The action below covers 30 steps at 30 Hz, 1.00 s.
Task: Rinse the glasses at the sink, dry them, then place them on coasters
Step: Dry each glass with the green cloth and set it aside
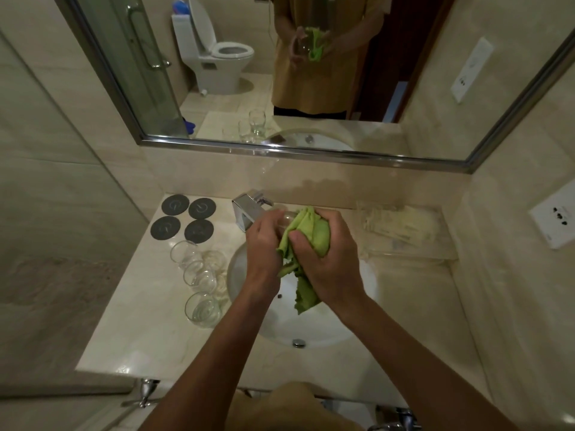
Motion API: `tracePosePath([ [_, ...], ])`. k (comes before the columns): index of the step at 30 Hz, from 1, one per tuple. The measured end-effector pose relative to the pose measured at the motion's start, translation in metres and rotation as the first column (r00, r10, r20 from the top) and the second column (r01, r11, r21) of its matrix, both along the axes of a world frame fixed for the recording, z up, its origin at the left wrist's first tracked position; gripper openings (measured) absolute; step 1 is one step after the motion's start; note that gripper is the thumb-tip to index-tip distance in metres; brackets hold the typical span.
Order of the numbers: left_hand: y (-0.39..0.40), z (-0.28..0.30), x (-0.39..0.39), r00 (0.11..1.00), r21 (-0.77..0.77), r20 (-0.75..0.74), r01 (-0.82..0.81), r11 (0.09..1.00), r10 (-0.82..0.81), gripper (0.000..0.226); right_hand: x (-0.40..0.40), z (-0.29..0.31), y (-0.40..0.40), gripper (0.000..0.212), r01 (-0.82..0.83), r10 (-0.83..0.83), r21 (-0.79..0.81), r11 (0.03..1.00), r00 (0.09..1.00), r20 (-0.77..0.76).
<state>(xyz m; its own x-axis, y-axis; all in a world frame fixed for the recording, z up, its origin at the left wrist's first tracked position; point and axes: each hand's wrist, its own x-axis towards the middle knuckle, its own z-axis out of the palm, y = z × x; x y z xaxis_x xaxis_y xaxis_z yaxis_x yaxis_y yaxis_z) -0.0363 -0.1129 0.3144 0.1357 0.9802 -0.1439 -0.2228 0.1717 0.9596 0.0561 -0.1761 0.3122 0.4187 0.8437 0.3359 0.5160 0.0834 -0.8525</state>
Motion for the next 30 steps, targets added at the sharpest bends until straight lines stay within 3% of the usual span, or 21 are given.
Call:
tracePosePath([
  [4,-0.001,0.008,0.003,0.995,-0.174,0.095,0.033,0.984,-0.016,0.029,-0.005,-0.013,-0.003,0.065,0.032,-0.034,0.136,0.990,0.999,0.009],
  [6,-0.003,0.017,0.006,0.982,-0.252,0.185,0.093,0.963,-0.046,0.031,-0.003,-0.018,-0.004,0.069,0.028,-0.068,0.265,0.964,0.988,0.140],
  [8,-0.003,0.018,0.007,0.978,-0.276,0.183,0.145,0.950,-0.096,0.034,0.005,-0.022,-0.003,0.063,-0.051,-0.085,0.381,0.923,0.940,0.332],
  [12,-0.001,0.018,0.000,0.983,-0.267,0.035,0.182,0.946,-0.179,0.036,0.031,-0.030,0.002,0.057,-0.311,-0.078,0.373,0.874,0.668,0.740],
  [15,-0.002,0.019,0.000,0.979,-0.202,-0.035,0.191,0.961,-0.202,0.034,0.048,-0.025,0.003,0.057,-0.428,-0.075,0.317,0.846,0.494,0.866],
  [17,-0.001,0.022,0.000,0.976,-0.208,-0.040,0.200,0.957,-0.213,0.038,0.051,-0.020,0.006,0.059,-0.449,-0.045,0.282,0.848,0.469,0.882],
  [19,0.001,0.025,0.000,0.975,-0.209,-0.069,0.195,0.958,-0.213,0.034,0.048,-0.017,0.008,0.066,-0.402,0.012,0.276,0.873,0.584,0.812],
  [22,0.003,0.022,-0.001,0.973,-0.181,-0.124,0.170,0.969,-0.194,0.033,0.034,-0.015,0.007,0.075,-0.249,0.075,0.252,0.935,0.834,0.546],
  [24,0.002,0.018,-0.004,0.971,-0.123,-0.159,0.159,0.980,-0.177,0.035,0.026,-0.010,0.005,0.073,-0.164,0.095,0.153,0.974,0.919,0.383],
  [27,0.000,0.013,-0.006,0.955,0.020,-0.251,0.171,0.985,-0.161,0.039,0.017,-0.001,0.003,0.045,-0.094,0.094,-0.006,0.996,0.994,0.057],
  [30,-0.003,0.014,-0.007,0.955,0.151,-0.273,0.160,0.975,-0.114,0.044,0.021,0.010,0.007,0.037,-0.196,0.103,-0.235,0.952,0.928,-0.359],
])
